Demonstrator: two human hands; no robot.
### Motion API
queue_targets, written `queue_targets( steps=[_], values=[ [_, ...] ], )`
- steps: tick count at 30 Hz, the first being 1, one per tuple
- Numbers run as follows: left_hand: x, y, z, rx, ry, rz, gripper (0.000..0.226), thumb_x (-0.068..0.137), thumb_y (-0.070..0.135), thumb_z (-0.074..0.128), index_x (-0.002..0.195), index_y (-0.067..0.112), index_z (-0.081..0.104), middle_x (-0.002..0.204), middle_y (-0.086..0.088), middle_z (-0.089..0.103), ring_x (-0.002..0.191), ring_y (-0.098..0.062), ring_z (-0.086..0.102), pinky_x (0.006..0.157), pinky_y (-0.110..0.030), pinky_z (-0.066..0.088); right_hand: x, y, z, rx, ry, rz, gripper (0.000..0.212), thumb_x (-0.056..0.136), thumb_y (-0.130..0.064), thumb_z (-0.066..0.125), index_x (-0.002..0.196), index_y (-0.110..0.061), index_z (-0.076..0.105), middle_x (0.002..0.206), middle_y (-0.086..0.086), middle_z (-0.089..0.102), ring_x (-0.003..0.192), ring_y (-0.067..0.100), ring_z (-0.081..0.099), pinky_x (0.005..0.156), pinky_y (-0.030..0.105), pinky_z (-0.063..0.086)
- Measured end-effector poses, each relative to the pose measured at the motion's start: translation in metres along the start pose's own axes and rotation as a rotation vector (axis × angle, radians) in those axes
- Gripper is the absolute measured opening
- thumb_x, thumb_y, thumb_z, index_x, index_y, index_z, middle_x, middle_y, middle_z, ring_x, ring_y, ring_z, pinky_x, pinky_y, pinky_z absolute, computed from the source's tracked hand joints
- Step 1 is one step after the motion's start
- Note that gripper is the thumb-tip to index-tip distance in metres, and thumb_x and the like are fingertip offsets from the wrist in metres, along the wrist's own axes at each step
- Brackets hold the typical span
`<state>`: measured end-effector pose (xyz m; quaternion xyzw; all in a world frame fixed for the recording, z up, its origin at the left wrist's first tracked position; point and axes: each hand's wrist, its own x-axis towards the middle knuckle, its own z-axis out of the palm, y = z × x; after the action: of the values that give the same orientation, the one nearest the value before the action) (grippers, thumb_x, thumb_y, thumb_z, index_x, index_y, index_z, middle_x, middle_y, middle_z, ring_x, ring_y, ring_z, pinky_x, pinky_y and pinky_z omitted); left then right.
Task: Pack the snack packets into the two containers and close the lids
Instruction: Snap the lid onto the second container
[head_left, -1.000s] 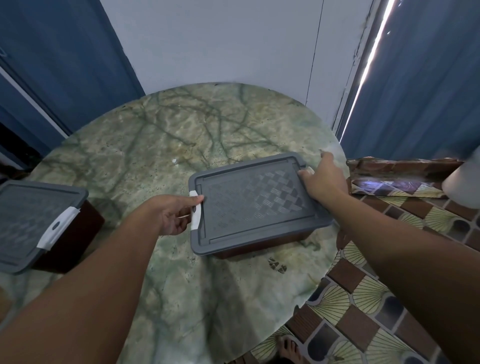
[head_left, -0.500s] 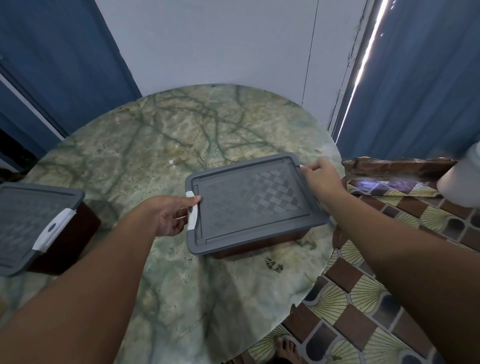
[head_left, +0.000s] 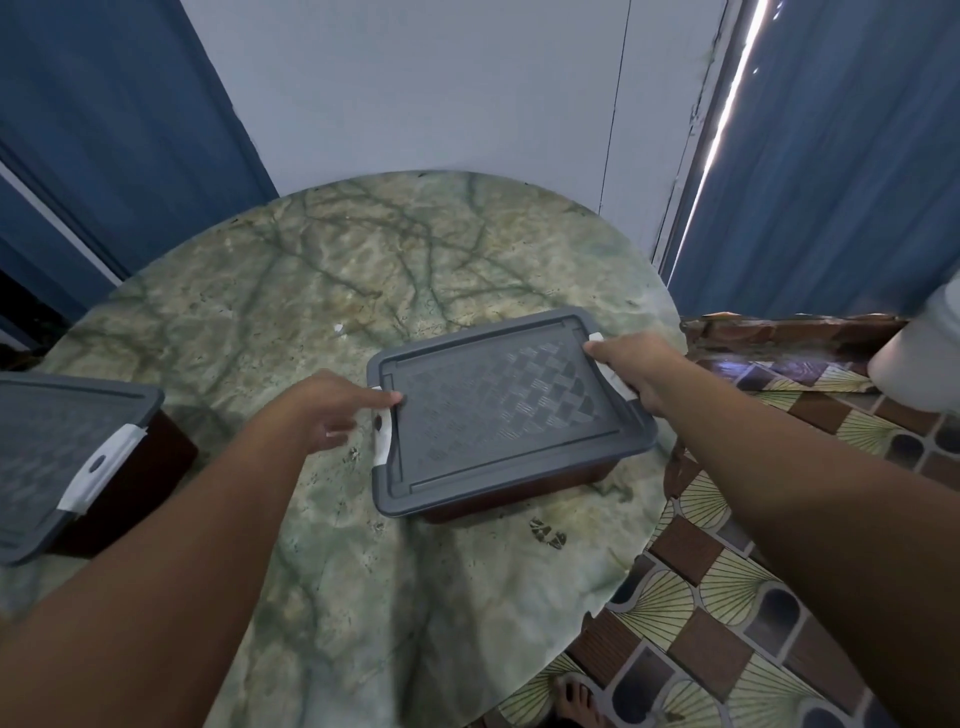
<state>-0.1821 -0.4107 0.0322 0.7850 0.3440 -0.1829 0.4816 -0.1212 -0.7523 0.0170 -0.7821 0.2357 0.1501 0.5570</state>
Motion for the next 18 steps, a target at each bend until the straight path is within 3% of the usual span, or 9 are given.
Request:
queue_targets(
  steps=[2,5,8,12,14,18],
  values=[
    [0.008,0.013,0.002,0.097,0.188,0.178,0.1,0.063,0.053,0.092,0.143,0.017,0.043,0.149,-0.016,0.043,0.131,-0.035,0.049,0.103,-0.051,0.047,-0.003,0.0,0.001,-0.034,-0.006,-0.033,0.036,0.094,-0.038,0.071,0.116,-0.011,0.061,0.106,0.01,0.06,0.101,0.03,0.056,0.091,0.042,0.049],
    [0.016,0.041,0.023,0.312,0.281,0.453,0.079,0.075,0.063,0.076,0.14,0.026,0.05,0.148,-0.013,0.046,0.132,-0.034,0.048,0.106,-0.052,0.046,-0.003,0.002,0.005,-0.059,-0.009,-0.107,0.026,0.099,-0.035,0.064,0.105,-0.01,0.062,0.096,0.007,0.058,0.083,0.023,0.053,0.083,0.037,0.045],
    [0.022,0.062,0.049,0.631,0.234,0.596,0.056,0.097,0.054,0.056,0.141,0.02,0.054,0.145,-0.011,0.054,0.129,-0.032,0.052,0.104,-0.045,0.045,-0.005,0.005,0.004,-0.087,0.009,-0.142,0.024,0.1,-0.036,0.062,0.103,-0.012,0.061,0.087,0.003,0.055,0.079,0.019,0.05,0.08,0.034,0.043],
    [0.026,0.057,0.062,0.814,0.216,0.658,0.033,0.104,0.046,0.047,0.116,0.02,0.064,0.11,-0.006,0.068,0.094,-0.025,0.058,0.082,-0.038,0.047,-0.001,0.008,0.005,-0.13,0.037,-0.17,0.027,0.1,-0.038,0.062,0.111,-0.013,0.063,0.099,0.004,0.06,0.094,0.023,0.055,0.084,0.035,0.046],
    [0.027,0.052,0.06,0.848,0.273,0.666,0.031,0.104,0.048,0.044,0.109,0.022,0.061,0.102,-0.004,0.066,0.089,-0.024,0.057,0.077,-0.039,0.048,0.0,0.006,0.008,-0.172,0.063,-0.175,0.029,0.098,-0.04,0.063,0.112,-0.014,0.065,0.101,0.003,0.064,0.1,0.026,0.059,0.09,0.039,0.051],
    [0.03,0.039,0.053,0.928,0.329,0.634,0.036,0.106,0.05,0.035,0.105,0.022,0.057,0.098,-0.005,0.066,0.087,-0.027,0.059,0.072,-0.038,0.045,0.001,-0.007,0.016,-0.369,0.051,-0.231,0.03,0.099,-0.045,0.058,0.104,-0.019,0.073,0.098,0.006,0.072,0.092,0.026,0.066,0.089,0.041,0.056]
  ],
)
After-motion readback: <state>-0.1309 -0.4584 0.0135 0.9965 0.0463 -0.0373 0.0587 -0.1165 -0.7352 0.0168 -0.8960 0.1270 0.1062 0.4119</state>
